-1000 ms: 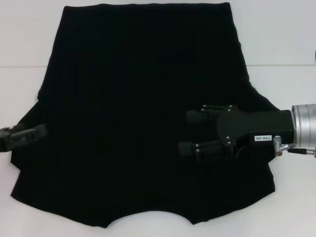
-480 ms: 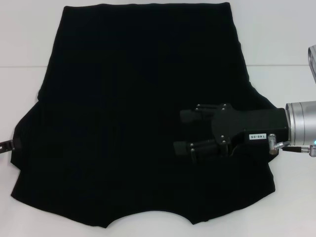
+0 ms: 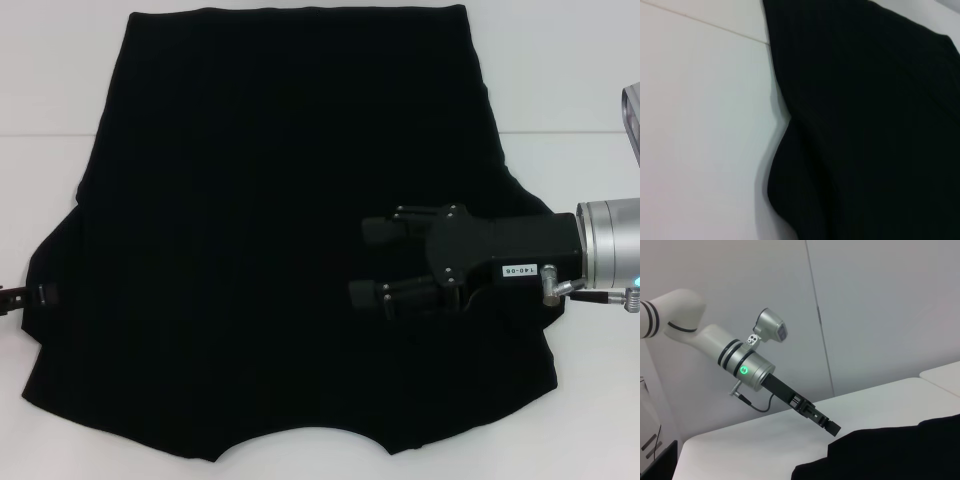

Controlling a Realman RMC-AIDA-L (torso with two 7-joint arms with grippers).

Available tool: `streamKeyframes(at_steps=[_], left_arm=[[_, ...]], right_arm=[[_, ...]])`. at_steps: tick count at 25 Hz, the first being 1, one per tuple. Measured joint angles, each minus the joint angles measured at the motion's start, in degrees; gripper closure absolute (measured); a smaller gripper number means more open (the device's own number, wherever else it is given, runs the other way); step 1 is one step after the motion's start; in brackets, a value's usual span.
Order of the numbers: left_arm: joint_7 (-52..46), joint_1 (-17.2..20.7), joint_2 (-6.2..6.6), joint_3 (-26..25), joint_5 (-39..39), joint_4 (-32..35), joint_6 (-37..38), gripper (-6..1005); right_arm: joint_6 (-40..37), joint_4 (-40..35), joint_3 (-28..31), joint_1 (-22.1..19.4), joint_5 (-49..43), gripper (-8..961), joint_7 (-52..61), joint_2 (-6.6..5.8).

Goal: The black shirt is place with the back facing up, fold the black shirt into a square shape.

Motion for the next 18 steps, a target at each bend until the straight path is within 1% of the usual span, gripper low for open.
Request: streamKeyframes(at_steps=[5, 11, 18], left_arm=[[-1.4, -0.5, 0.13, 0.9, 1.8, 0.0, -1.3, 213], [-2.3, -0.5, 0.01, 2.1, 3.1, -0.4, -3.8, 214], [-2.0, -0.6, -0.08, 3.5, 3.1, -1.0, -3.9, 246]], right_arm=[[0.0, 0.1, 0.0, 0.0, 0.0, 29, 0.0, 0.0], [0.0, 0.2, 0.0, 0.0, 0.0, 33, 0.0, 0.0], [0.0, 0.2, 0.0, 0.0, 0.0, 38, 0.0, 0.0]])
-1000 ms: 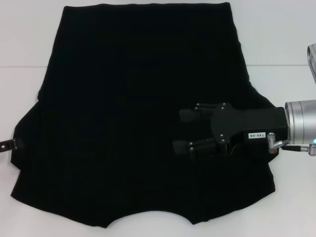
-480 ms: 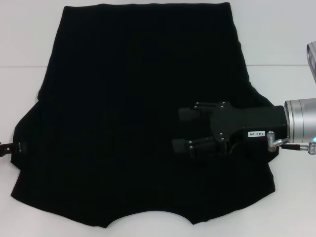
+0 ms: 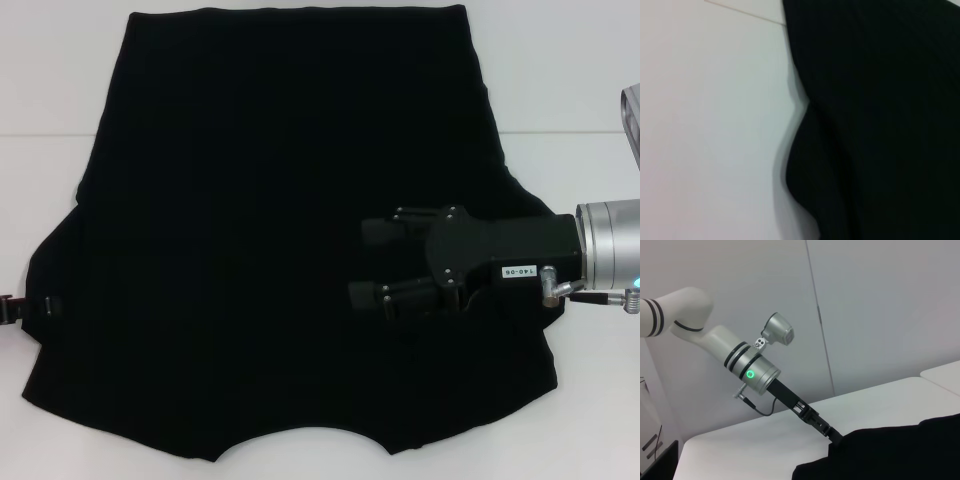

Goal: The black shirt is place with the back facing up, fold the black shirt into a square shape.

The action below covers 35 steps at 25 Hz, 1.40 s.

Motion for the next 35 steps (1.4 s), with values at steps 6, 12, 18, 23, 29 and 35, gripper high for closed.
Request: streamKeyframes(at_steps=[6, 12, 18, 23, 29, 35], left_arm=[[0.0, 0.0, -0.25, 1.6, 0.0, -0.4, -0.9, 273], [-0.2, 0.0, -0.34, 2.5, 0.3, -0.8, -1.2, 300], [-1.0, -0.3, -0.36, 2.4, 1.0, -0.9, -1.8, 344], [-1.0, -0.4, -0.18, 2.0, 1.0, -0.9, -2.4, 447], [-1.0, -0.5, -0.16, 2.0, 1.1, -0.9, -2.9, 594], [-1.0, -0.5, -0.16, 2.0, 1.1, -1.0, -2.9, 839]], right_arm=[[-0.1, 0.0, 0.1, 0.0, 0.0, 42, 0.0, 0.0], [-0.3, 0.0, 0.3, -0.1, 0.0, 46, 0.0, 0.0], [-0.6, 0.0, 0.3, -0.2, 0.0, 50, 0.3, 0.0], [-0.7, 0.0, 0.4, -0.3, 0.1, 53, 0.4, 0.0], [-0.7, 0.0, 0.4, -0.3, 0.1, 57, 0.4, 0.0], [-0.7, 0.0, 0.4, -0.4, 0.1, 61, 0.4, 0.0]])
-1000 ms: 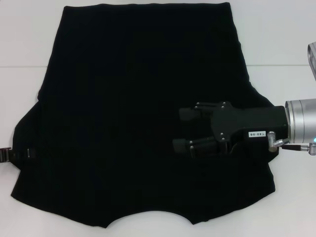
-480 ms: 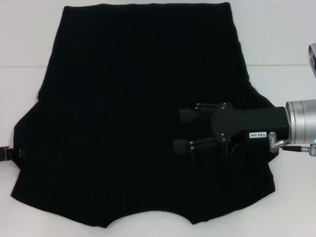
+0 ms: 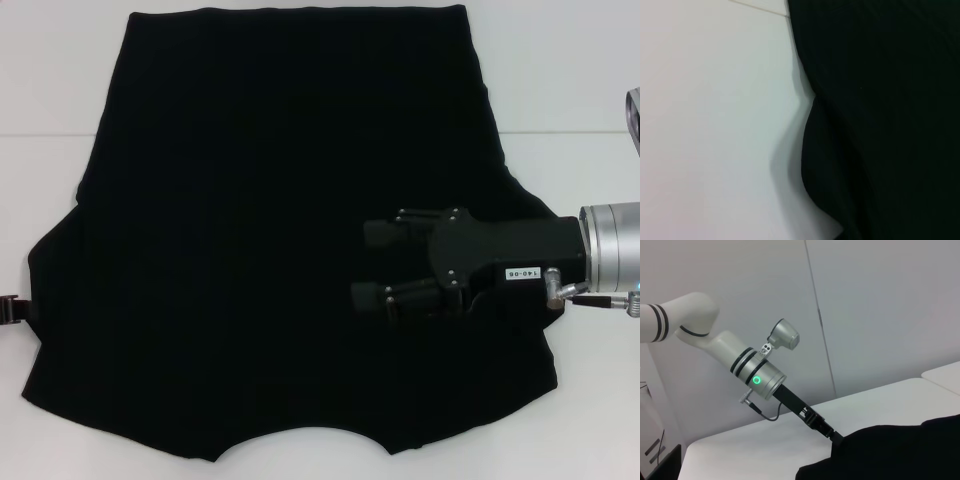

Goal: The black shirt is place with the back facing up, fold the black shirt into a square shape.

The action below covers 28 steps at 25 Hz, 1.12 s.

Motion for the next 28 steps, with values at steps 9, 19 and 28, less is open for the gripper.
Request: streamKeyframes(at_steps=[9, 19, 28], left_arm=[[0.0, 0.2, 0.06, -1.2, -0.2, 0.0, -0.9, 1000], [1.2, 0.6, 0.57, -5.5, -0.2, 0.4, -0.5, 986], [2.1, 0.7, 1.14, -9.4, -0.2, 0.6, -0.6, 973]], right_arm=[[0.0, 0.0, 0.0, -0.3, 0.1, 67, 0.0, 0.0], [0.4, 0.7, 0.0, -0.3, 1.7, 74, 0.0, 0.09], [0.6, 0.8, -0.1, -0.2, 2.5, 80, 0.0, 0.09]])
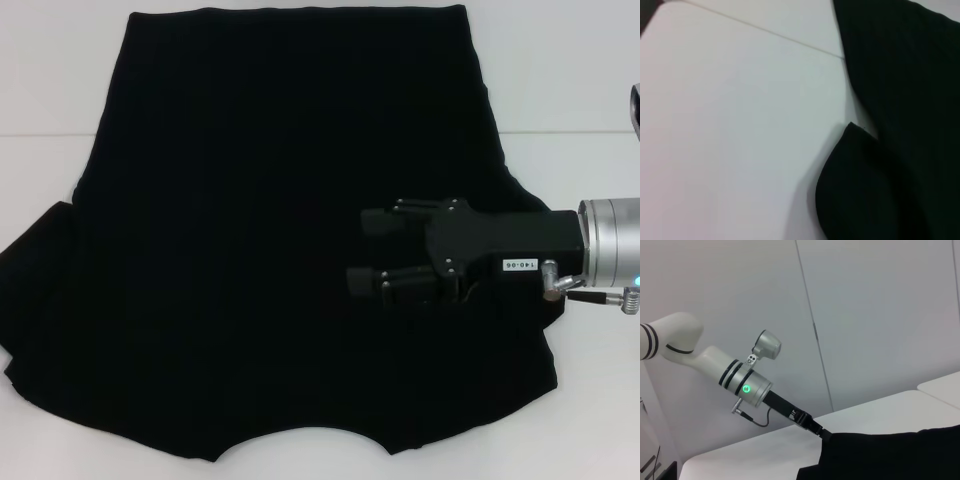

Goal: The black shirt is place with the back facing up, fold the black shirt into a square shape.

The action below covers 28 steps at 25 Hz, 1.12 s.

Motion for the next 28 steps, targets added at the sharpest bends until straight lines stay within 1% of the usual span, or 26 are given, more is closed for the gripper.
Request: streamKeyframes(at_steps=[6, 14, 28], left_arm=[[0.1, 0.0, 0.18, -1.1, 0.0, 0.0, 0.1, 964], [0.0, 0.7, 0.21, -1.3, 0.0, 0.8, 0.1, 953], [0.2, 0.6, 0.34, -4.0, -0.1, 0.9, -0.3, 933]], right_arm=[[0.0, 0.0, 0.0, 0.1, 0.0, 84, 0.0, 0.07], [0.0, 0.1, -0.3, -0.1, 0.1, 87, 0.0, 0.09], [0.1, 0.2, -0.1, -0.2, 0.1, 87, 0.0, 0.09]])
